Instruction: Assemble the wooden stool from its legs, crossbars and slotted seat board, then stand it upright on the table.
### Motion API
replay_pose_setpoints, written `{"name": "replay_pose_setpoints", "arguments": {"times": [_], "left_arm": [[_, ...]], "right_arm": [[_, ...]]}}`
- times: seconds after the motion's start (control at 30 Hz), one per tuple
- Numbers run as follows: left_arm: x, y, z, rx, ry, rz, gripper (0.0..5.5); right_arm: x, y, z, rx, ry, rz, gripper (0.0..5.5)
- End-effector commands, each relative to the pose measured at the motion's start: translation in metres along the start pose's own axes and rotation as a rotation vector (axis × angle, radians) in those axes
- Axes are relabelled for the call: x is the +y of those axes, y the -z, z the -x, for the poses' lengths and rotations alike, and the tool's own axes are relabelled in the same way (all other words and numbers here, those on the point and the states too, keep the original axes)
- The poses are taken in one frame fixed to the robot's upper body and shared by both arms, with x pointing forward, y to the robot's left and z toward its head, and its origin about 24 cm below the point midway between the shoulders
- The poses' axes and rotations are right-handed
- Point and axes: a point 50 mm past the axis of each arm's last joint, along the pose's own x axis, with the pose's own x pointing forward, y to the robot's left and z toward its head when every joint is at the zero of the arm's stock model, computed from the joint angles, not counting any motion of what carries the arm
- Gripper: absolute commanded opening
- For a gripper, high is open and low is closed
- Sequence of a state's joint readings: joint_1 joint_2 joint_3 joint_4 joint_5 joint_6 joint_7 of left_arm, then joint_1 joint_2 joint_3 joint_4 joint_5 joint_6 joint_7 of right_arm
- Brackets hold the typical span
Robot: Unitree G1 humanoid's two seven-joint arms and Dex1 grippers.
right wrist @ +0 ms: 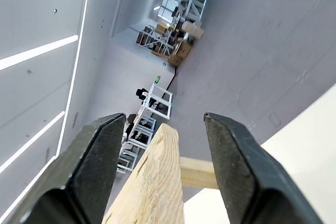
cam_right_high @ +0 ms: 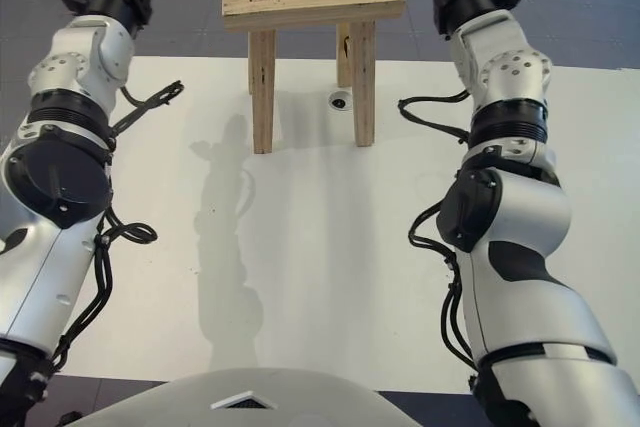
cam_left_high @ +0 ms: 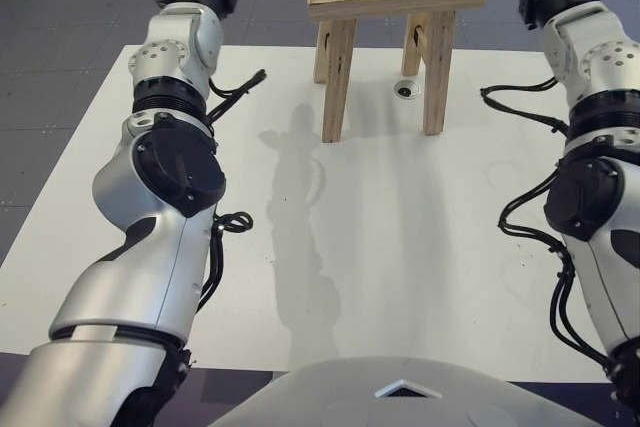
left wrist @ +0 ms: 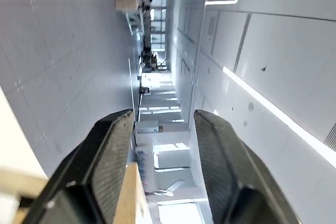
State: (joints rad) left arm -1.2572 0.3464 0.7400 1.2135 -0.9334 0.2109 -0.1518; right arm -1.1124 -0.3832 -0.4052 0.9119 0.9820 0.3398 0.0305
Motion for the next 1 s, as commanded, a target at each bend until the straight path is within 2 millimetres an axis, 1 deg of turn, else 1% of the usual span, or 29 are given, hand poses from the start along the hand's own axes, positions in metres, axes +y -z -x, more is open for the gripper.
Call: {"name": "replay_pose_setpoints", "arguments": {"times": [0.03, 0.1, 0.13, 0.17, 0.2, 0.23, 0.3, 0.33, 0.37, 0.47, 0.5, 0.53, 0.57, 0.63, 0.7, 0.77, 0.8, 0.87, 0.9, 0.93, 0.97, 1.0], "left_arm": [[0.012, 0.000, 0.015, -0.027, 0.060, -0.744, 2.09], [0.022, 0.015, 0.034, -0.046, 0.077, -1.017, 2.09], [0.027, 0.022, 0.046, -0.058, 0.083, -1.105, 2.09], [0.028, 0.027, 0.056, -0.067, 0.092, -1.139, 2.09], [0.027, 0.031, 0.064, -0.087, 0.099, -1.158, 2.09], [0.023, 0.033, 0.071, -0.106, 0.109, -1.170, 2.09], [0.018, 0.038, 0.081, -0.118, 0.144, -1.205, 2.09], [0.019, 0.040, 0.084, -0.109, 0.150, -1.214, 2.09], [0.020, 0.042, 0.086, -0.102, 0.141, -1.210, 2.09], [0.021, 0.049, 0.089, -0.075, 0.141, -1.207, 2.09], [0.023, 0.053, 0.090, -0.058, 0.145, -1.202, 2.09], [0.027, 0.056, 0.092, -0.039, 0.135, -1.199, 2.09], [0.030, 0.058, 0.094, -0.024, 0.128, -1.195, 2.09], [0.035, 0.062, 0.096, 0.001, 0.120, -1.194, 2.09], [0.036, 0.070, 0.097, 0.040, 0.132, -1.186, 2.09], [0.039, 0.077, 0.096, 0.078, 0.127, -1.173, 2.09], [0.043, 0.081, 0.097, 0.111, 0.110, -1.166, 2.09], [0.052, 0.084, 0.101, 0.154, 0.070, -1.148, 2.09], [0.056, 0.085, 0.103, 0.173, 0.052, -1.142, 2.09], [0.058, 0.085, 0.105, 0.184, 0.044, -1.136, 2.09], [0.059, 0.085, 0.106, 0.188, 0.036, -1.133, 2.09], [0.059, 0.086, 0.106, 0.190, 0.035, -1.130, 2.09]], "right_arm": [[-0.025, 0.014, 0.040, -0.040, 0.045, 0.543, 2.76], [-0.036, 0.032, 0.067, -0.032, 0.081, 0.773, 2.76], [-0.039, 0.038, 0.078, -0.035, 0.098, 0.847, 2.76], [-0.039, 0.041, 0.086, -0.052, 0.111, 0.877, 2.76], [-0.033, 0.043, 0.088, -0.066, 0.090, 0.907, 2.76], [-0.024, 0.043, 0.087, -0.082, 0.062, 0.921, 2.76], [0.011, 0.041, 0.073, -0.127, -0.052, 0.951, 2.76], [0.034, 0.038, 0.061, -0.158, -0.125, 0.964, 2.76], [0.058, 0.033, 0.047, -0.187, -0.201, 0.966, 2.76], [0.113, 0.015, 0.015, -0.276, -0.347, 1.007, 2.76], [0.125, 0.009, 0.008, -0.300, -0.372, 1.023, 2.76], [0.133, 0.008, -0.002, -0.285, -0.383, 1.017, 2.76], [0.136, 0.008, -0.008, -0.270, -0.386, 1.012, 2.76], [0.122, 0.017, -0.020, -0.188, -0.332, 0.964, 2.76], [0.088, 0.036, -0.026, -0.053, -0.242, 0.922, 2.76], [0.043, 0.056, -0.024, 0.099, -0.133, 0.883, 2.76], [0.012, 0.067, -0.018, 0.196, -0.057, 0.865, 2.76], [-0.032, 0.085, -0.004, 0.342, 0.053, 0.826, 2.76], [-0.046, 0.088, 0.001, 0.372, 0.082, 0.799, 2.76], [-0.049, 0.088, 0.003, 0.376, 0.077, 0.789, 2.76], [-0.046, 0.087, 0.002, 0.372, 0.057, 0.790, 2.76], [-0.037, 0.083, -0.001, 0.350, 0.010, 0.784, 2.76]]}}
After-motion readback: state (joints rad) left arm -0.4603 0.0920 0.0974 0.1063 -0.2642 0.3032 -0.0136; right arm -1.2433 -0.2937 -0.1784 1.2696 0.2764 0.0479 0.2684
